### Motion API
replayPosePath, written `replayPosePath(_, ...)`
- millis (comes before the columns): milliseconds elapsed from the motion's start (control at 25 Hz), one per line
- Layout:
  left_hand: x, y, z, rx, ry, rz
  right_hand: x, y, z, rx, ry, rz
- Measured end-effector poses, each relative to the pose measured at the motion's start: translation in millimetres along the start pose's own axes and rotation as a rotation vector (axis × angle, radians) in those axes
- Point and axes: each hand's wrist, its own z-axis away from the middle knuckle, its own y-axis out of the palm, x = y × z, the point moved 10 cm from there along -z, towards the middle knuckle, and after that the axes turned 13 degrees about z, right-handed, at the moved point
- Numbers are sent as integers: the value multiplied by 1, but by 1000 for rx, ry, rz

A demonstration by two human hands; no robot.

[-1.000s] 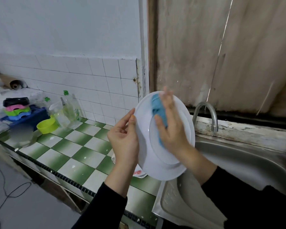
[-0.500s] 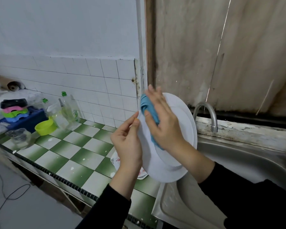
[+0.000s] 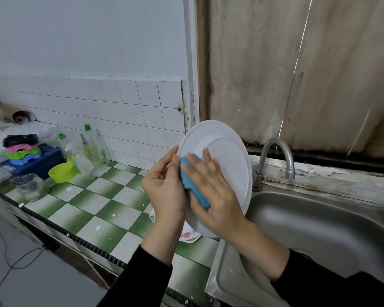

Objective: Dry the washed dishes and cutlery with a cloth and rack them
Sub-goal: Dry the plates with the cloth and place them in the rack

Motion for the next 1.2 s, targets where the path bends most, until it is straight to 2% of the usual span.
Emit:
replayPosePath(120,-5,-7,-8,-49,23,33,4,2,45,-46,-165,150)
replayPosePath(200,-9,-11,-17,-66,33,50,-12,-1,71,-83,-173,187)
replayPosePath(360,-14,-15,-35,-8,17,67,-77,-19,82,-142,74,141)
replayPosePath(520,-20,-4,-38,179,1,36,-130,-52,41,-256,315,-18)
replayPosePath(640,-12,14,-14,317,-3,-51,-148,-65,-8,-250,490,-63)
replayPosePath(720,1,22,-1,345,-12,-106,-120,-53,-35,-195,420,-61)
replayPosePath(800,12,22,4,308,-23,-116,-70,-33,-40,-117,208,-54)
replayPosePath(880,19,14,2,210,-45,-87,-26,-12,-16,-33,8,-49)
replayPosePath(960,14,5,-2,143,-39,-38,-15,-3,21,-15,-61,-33)
replayPosePath(1000,8,2,-5,133,-16,-30,-22,-3,40,-46,-32,-12)
replayPosePath(1080,-8,1,-11,154,36,-27,-59,-15,71,-149,181,17)
replayPosePath(1200,-22,8,-13,244,71,8,-134,-38,98,-371,746,-144)
